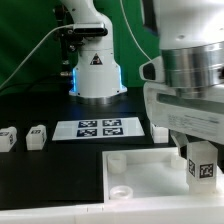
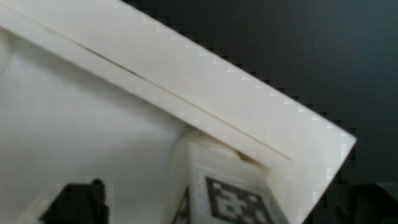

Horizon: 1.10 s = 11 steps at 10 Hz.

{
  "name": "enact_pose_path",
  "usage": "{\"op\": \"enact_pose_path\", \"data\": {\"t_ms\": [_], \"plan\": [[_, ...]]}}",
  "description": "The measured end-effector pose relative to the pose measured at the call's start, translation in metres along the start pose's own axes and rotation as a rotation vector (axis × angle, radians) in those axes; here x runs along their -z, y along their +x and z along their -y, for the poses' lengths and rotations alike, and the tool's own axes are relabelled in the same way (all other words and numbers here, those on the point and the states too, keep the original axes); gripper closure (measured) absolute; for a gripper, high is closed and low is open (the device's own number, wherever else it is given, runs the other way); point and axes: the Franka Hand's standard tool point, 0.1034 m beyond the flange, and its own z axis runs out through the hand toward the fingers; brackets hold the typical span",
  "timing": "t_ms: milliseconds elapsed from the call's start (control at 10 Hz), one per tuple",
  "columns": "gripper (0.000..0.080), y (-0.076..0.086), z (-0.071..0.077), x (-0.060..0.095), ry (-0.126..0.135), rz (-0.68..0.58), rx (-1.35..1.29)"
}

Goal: Assemble one leg

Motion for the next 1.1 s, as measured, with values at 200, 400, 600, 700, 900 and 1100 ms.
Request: {"op": "enact_pose_path", "data": {"t_ms": [200, 400, 600, 700, 900, 1100], "plan": [[0.0152, -0.004, 0.000, -0.002, -0.007, -0.016, 0.248], [0.0150, -0.002, -0.001, -0.002, -0.012, -0.018, 0.451], [0.0150, 0.006, 0.003, 0.003, -0.039, -0.032, 0.741], [0.0150, 0.007, 0.007, 0.005, -0.054, -0.048, 0.905], [0.0150, 0.009, 0.006, 0.005, -0.069, -0.051, 1.118], [0.0178, 0.009, 0.006, 0.005, -0.067, -0.051, 1.074]]}}
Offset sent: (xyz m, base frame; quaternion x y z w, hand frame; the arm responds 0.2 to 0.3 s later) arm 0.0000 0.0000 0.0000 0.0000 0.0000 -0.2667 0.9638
